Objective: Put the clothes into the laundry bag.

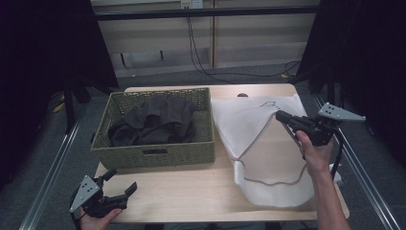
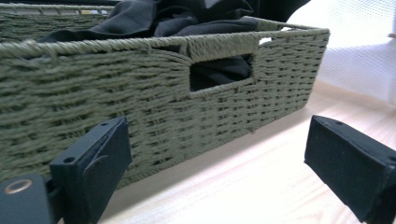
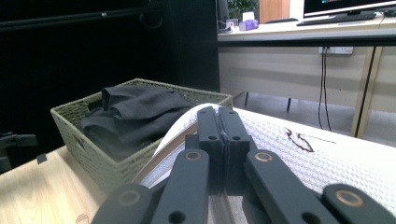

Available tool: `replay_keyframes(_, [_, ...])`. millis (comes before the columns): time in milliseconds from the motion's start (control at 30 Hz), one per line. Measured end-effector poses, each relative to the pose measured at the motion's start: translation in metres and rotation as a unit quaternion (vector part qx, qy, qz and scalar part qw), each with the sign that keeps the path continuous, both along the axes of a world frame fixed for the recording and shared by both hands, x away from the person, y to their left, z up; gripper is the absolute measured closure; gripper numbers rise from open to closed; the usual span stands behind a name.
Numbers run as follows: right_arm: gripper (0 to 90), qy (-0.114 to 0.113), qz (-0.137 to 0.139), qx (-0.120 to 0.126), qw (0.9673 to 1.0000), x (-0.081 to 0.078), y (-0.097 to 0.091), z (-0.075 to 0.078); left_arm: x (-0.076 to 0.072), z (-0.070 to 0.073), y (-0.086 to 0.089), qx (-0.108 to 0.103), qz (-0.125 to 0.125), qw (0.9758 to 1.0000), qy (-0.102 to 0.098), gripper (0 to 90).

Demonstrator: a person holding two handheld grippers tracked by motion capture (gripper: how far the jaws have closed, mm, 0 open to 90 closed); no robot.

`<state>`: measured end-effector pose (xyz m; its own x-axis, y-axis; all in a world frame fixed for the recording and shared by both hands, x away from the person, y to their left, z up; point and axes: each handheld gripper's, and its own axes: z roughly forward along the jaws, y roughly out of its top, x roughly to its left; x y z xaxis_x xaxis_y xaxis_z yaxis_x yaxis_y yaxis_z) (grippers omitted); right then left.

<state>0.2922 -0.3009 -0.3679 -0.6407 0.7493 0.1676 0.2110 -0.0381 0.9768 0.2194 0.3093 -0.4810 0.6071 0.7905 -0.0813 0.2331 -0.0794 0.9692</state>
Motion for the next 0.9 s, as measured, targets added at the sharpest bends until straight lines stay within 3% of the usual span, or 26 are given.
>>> replay_keyframes(233, [89.4,-0.005,-0.001,-0.002,1.0,-0.002,0.002,-0.001,0.01,0.018,0.004,0.003,-0.015,0.9999,-0.002,11.2])
replay_keyframes(333, [89.5,-0.006,-0.001,-0.001,1.0,-0.004,0.003,-0.004,0.019,0.028,0.004,0.005,-0.028,0.9996,-0.001,11.1])
replay_keyframes(400, [89.4,-0.005,0.003,0.0,1.0,-0.004,0.004,-0.008,0.03,0.039,0.002,0.019,-0.039,0.9991,-0.002,10.9])
replay_keyframes(500, [89.5,-0.001,0.003,-0.005,1.0,-0.004,0.005,-0.009,0.037,0.047,0.0,0.018,-0.044,0.9989,-0.003,10.9])
replay_keyframes(633, [89.4,-0.002,0.003,-0.006,1.0,-0.004,0.003,-0.01,0.055,0.067,-0.005,0.036,-0.066,0.9972,-0.006,10.6])
replay_keyframes(733, [89.4,-0.001,0.002,-0.005,1.0,-0.004,0.003,-0.01,0.064,0.074,-0.006,0.043,-0.075,0.9963,-0.008,10.2])
replay_keyframes(833, [89.4,0.0,0.001,-0.004,1.0,-0.004,0.003,-0.01,0.079,0.081,-0.009,0.053,-0.08,0.9954,0.005,8.4])
replay_keyframes(867, [89.4,0.0,0.001,-0.005,1.0,-0.004,0.003,-0.01,0.084,0.082,-0.008,0.055,-0.097,0.9938,0.006,8.4])
replay_keyframes(900, [89.4,0.0,0.001,-0.005,1.0,-0.004,0.003,-0.01,0.087,0.083,-0.009,0.059,-0.092,0.994,0.01,8.3])
